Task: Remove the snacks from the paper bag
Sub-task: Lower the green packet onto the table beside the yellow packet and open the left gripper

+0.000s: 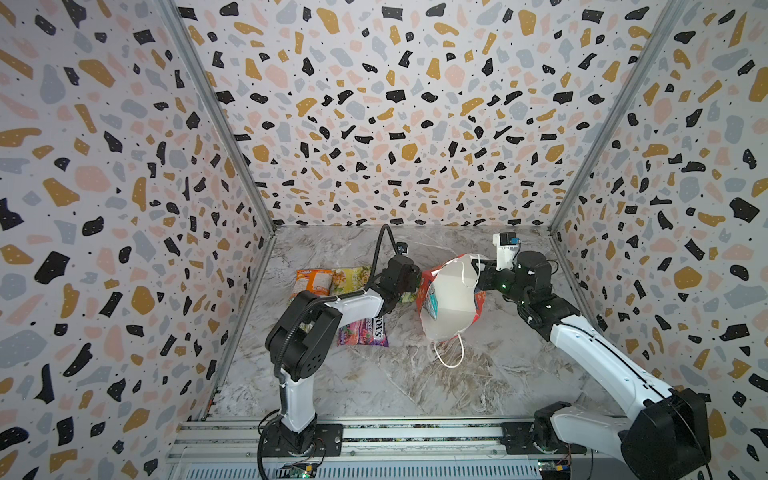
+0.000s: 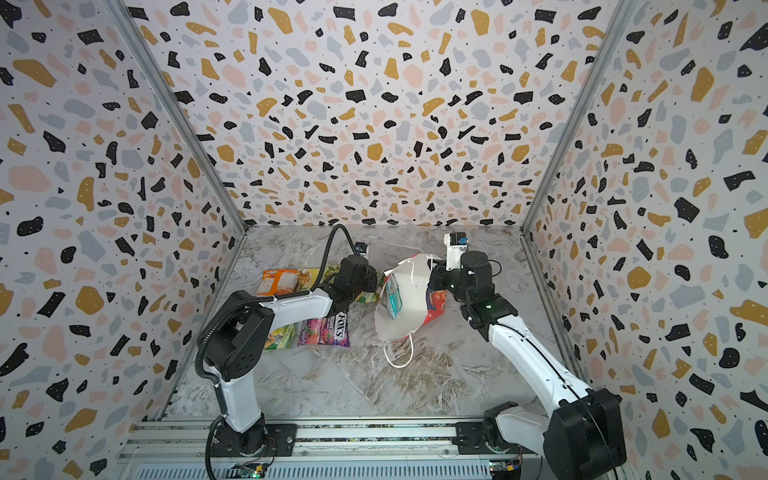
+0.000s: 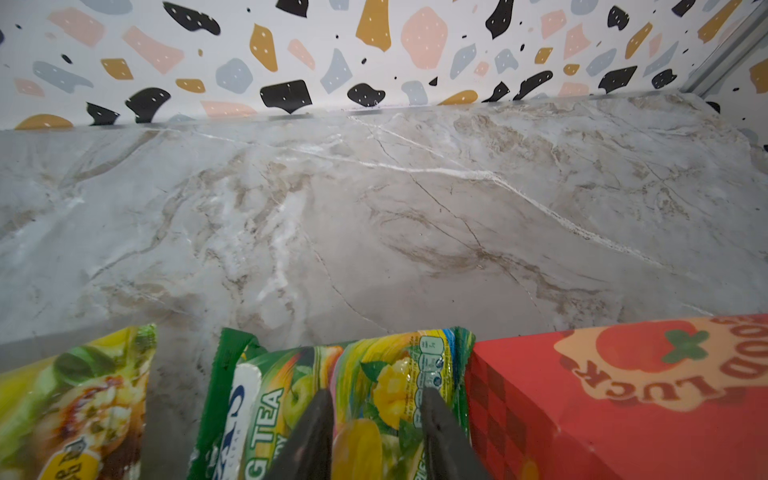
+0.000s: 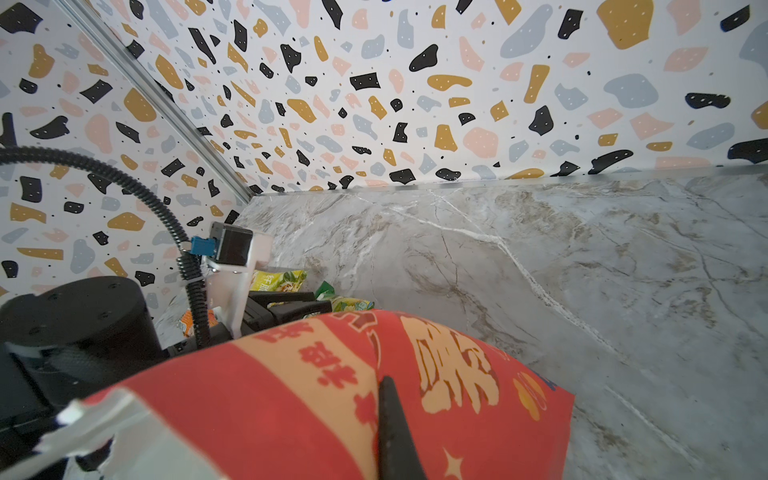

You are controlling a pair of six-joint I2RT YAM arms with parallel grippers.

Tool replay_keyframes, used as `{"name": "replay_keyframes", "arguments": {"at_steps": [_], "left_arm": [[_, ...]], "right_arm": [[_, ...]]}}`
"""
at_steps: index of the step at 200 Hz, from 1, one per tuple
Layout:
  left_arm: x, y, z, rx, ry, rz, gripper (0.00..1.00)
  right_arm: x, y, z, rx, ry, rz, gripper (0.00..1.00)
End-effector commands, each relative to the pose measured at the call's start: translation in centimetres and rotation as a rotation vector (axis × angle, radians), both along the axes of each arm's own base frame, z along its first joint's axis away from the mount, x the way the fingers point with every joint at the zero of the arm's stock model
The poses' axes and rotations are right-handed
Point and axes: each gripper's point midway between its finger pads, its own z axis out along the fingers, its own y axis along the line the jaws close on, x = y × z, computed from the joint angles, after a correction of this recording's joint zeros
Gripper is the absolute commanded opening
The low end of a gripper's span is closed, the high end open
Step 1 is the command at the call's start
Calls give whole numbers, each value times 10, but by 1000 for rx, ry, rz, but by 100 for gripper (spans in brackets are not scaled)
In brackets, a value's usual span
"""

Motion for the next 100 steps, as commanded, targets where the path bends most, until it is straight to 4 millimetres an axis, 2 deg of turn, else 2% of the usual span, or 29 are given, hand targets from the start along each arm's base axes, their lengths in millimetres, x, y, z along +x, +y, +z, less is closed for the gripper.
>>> {"name": "replay_keyframes", "arguments": {"at_steps": [1,23,69,100], "left_arm": [[10,-10,13,-48,-19,-19,33],[10,-7,5,-54,-5,-15,32],[9,-6,-29,-10,71,-19,32],[8,-1,-43,6,90,-3,31]], "right_arm": [[0,-1,30,43,-76,-3,0],[1,-1,29,39,-75,-7,0],[0,-3,33,39,-85,-11,0],[0,0,31,44,-79,3,0]]}}
